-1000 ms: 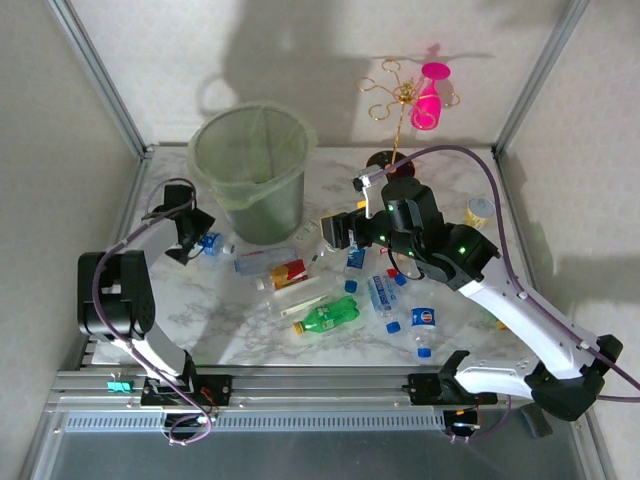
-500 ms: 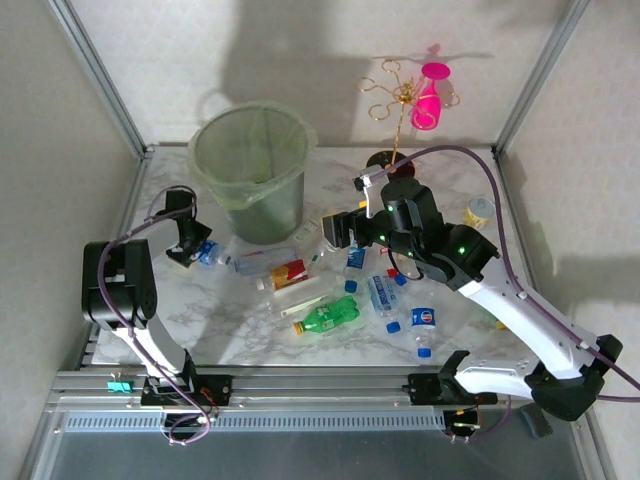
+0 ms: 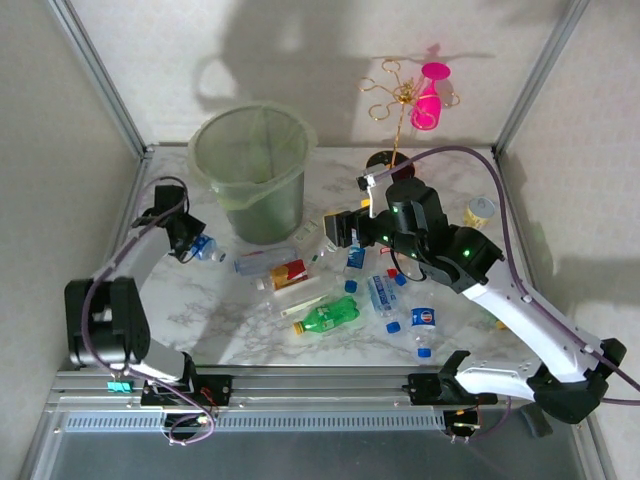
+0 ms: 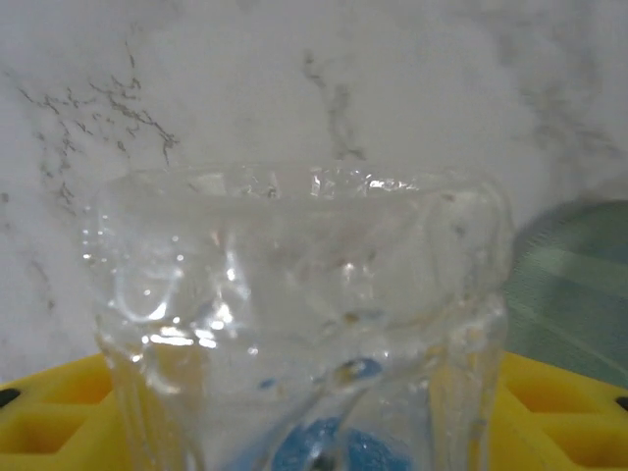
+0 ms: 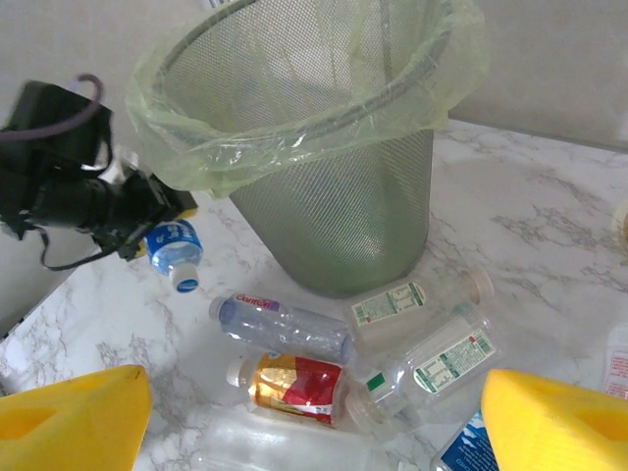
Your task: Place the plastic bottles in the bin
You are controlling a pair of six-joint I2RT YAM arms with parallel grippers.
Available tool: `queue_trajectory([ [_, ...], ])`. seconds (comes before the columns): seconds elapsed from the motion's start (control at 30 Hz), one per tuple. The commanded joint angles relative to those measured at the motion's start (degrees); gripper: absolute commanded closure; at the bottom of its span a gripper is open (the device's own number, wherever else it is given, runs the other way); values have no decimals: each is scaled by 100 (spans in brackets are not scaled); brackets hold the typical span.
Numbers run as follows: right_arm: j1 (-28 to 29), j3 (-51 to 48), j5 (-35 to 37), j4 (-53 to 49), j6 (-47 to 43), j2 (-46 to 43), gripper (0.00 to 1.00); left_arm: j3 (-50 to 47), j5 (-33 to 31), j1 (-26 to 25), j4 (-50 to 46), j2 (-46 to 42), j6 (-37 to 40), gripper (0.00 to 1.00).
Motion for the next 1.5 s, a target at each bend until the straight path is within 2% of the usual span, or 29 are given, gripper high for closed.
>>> queue_trajectory([
  [0.0,38,-87,-39,240,-30,-22,12,-105,-36,-137,-505,-778,75,52],
  [0.2,43,90,-131,378,-98,210,12,294,-132,-781,-907,-1767,282,55],
  [0.3,40,156,-243,408,-73,307,12,758,-201,-815,-1042,-2234,442,59],
  [0.43,44,137,-247,412,-30,348,12,1586,-217,-873,-1148,-2429,922,64],
  [0.53,38,170,-222,369,-17,367,12,2279,-291,-1033,-1144,-2311,1300,65],
  [0.73,42,264,-234,216,49,378,12,3884,-59,-1615,-1119,-1094,1595,66],
  [0.97,44,202,-94,9,220,204,12,5075,-281,-1981,-997,289,1811,66],
  [1.3,45,176,64,-354,476,19,12,6171,-612,-2201,-1307,2071,2108,66],
  [1.47,40,156,160,-506,516,-51,12,6188,-524,-2311,-1274,2647,2152,64],
])
